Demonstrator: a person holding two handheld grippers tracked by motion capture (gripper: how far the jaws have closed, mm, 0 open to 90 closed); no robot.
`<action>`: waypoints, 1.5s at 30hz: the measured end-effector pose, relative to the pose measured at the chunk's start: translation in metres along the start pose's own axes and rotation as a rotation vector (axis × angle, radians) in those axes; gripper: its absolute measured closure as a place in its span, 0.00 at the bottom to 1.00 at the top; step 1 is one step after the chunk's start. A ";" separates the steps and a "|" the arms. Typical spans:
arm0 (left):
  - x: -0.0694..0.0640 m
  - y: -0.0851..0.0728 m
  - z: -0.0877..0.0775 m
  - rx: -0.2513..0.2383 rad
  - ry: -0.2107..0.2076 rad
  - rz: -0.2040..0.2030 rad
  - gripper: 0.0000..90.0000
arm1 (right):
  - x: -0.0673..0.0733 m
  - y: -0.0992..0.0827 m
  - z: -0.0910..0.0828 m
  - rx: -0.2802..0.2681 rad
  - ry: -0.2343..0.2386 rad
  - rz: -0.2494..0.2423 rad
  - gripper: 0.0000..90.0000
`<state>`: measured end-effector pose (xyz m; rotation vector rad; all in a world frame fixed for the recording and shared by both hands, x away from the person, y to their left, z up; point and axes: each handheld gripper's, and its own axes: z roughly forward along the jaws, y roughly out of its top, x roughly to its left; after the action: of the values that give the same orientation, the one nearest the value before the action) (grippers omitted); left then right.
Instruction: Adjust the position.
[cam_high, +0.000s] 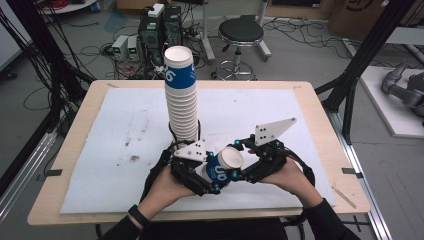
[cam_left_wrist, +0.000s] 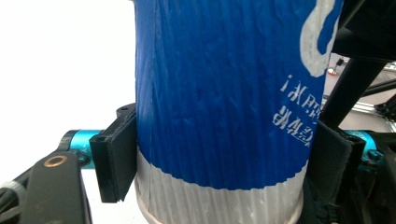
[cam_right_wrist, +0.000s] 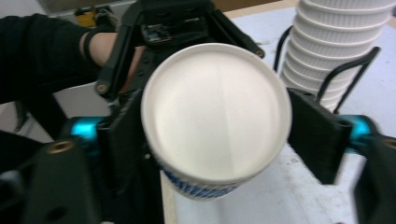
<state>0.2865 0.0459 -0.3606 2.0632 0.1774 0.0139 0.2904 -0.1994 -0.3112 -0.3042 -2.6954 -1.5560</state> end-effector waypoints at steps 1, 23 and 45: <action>0.000 0.000 0.000 -0.006 0.004 -0.004 0.24 | 0.000 0.000 0.000 0.000 -0.001 -0.007 0.33; 0.001 -0.008 -0.018 -0.377 -0.010 -0.116 0.03 | -0.006 -0.007 -0.014 -0.304 0.054 0.068 0.33; 0.007 -0.005 -0.029 -0.311 -0.058 -0.100 0.22 | -0.007 -0.009 -0.014 -0.250 0.052 0.058 0.23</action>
<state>0.2904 0.0742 -0.3518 1.7404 0.2281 -0.0753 0.2946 -0.2171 -0.3128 -0.3368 -2.4314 -1.8577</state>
